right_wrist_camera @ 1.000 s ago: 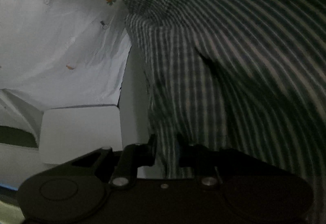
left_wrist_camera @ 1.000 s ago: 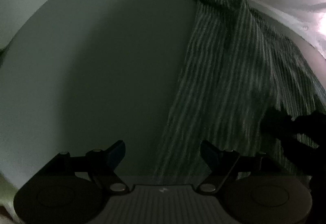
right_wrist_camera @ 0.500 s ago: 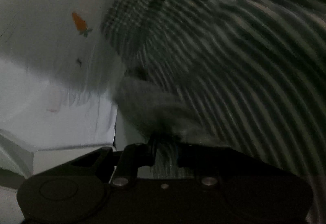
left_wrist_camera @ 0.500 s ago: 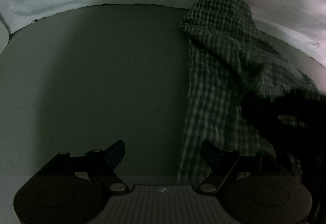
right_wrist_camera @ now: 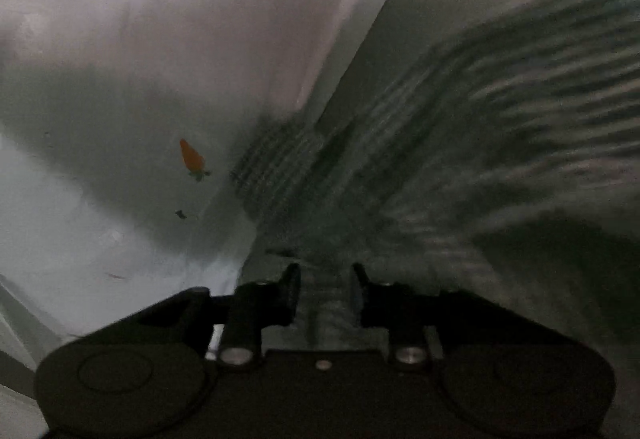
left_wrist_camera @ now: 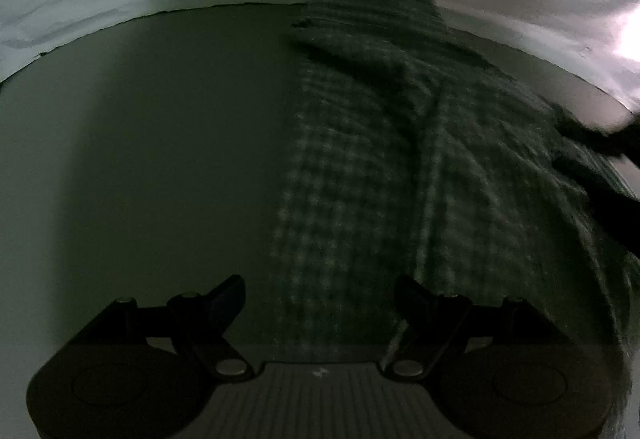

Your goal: Fold clothes

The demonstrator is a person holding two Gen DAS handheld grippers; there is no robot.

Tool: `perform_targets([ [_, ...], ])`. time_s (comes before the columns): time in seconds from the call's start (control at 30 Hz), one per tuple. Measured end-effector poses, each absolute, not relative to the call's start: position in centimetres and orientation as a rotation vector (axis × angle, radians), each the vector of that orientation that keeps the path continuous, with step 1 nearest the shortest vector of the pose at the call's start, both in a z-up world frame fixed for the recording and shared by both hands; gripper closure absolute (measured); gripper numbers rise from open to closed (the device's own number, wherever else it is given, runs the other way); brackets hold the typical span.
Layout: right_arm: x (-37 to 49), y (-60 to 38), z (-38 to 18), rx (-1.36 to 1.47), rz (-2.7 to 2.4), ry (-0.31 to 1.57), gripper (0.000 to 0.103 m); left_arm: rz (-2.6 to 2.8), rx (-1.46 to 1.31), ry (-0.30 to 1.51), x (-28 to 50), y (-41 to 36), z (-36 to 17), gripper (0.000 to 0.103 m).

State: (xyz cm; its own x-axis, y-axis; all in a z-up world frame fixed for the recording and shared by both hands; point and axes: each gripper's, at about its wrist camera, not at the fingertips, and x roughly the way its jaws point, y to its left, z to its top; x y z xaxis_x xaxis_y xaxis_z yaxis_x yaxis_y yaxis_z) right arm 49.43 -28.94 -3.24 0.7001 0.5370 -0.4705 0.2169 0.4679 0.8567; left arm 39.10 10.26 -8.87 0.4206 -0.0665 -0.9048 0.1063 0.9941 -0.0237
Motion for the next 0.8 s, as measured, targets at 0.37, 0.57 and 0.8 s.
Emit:
perform_targets([
  [0.37,32.4,-41.3,-1.6,0.943,-0.231,0.731,0.049,-0.057,0.139,1.213,35.7,7.9,-11.0,0.012],
  [0.57,28.9,-45.5,-1.3,0.882,-0.386,0.710,0.046,0.002,0.109,1.224,35.5,8.6,-11.8,0.000],
  [0.8,27.3,-49.1,-1.0,0.689,-0.610,0.689,0.046,-0.015,0.043,1.182,34.4,9.7,-12.1,0.000],
])
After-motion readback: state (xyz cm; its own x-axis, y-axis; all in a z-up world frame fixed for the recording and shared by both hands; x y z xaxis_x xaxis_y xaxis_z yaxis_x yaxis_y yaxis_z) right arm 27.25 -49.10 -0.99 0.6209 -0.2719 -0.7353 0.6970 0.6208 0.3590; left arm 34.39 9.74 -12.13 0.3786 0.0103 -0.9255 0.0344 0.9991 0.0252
